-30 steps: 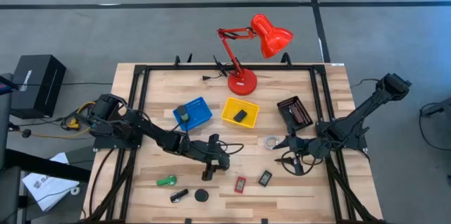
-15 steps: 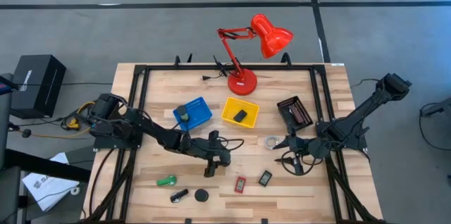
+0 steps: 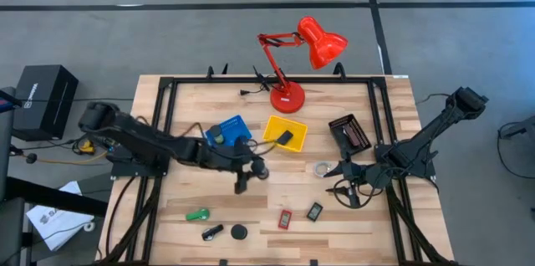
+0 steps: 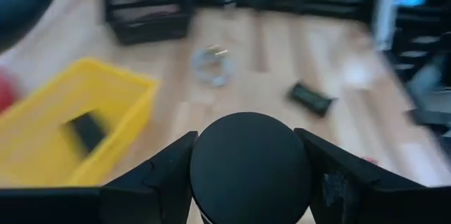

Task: Pick & Place Office items
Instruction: Put the blue hourglass into the blue bin

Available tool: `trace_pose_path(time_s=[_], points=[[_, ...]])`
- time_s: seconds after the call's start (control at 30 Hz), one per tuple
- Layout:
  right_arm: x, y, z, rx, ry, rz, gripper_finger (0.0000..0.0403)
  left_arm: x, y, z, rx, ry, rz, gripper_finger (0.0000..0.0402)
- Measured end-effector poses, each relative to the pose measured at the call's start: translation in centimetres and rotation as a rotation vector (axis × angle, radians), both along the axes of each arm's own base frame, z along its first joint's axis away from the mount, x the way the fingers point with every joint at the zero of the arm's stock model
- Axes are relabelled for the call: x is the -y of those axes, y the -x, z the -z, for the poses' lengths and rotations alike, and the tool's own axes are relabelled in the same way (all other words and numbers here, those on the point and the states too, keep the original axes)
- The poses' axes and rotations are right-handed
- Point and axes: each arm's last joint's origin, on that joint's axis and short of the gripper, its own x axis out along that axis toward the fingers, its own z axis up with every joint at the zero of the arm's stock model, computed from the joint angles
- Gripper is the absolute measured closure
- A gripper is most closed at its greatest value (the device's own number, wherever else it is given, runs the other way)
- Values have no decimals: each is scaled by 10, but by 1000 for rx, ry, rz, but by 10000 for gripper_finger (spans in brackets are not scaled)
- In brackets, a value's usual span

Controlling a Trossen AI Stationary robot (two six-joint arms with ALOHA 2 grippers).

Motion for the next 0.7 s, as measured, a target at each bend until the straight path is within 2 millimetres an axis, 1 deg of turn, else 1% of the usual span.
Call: trace_pose_path(time_s=[0.17,0.23,0.37,0.47,0.57,0.7], points=[[0,0,0,1,-1,0,184,-22,23,-23,-17,-67,-163,199],[0,0,0,1,-1,0,184,-30,29,-31,2,-69,-206,196],[0,0,0,0,0,0,184,-48,37,-37,-7,-75,-272,189],[0,0,0,1,0,0,184,-61,39,-36,-39,-83,-326,198],[0,0,0,1,0,-1,184,-73,41,-30,-75,-87,-376,198],[0,0,0,1,0,0,184,-83,48,-10,-133,-87,-440,187]])
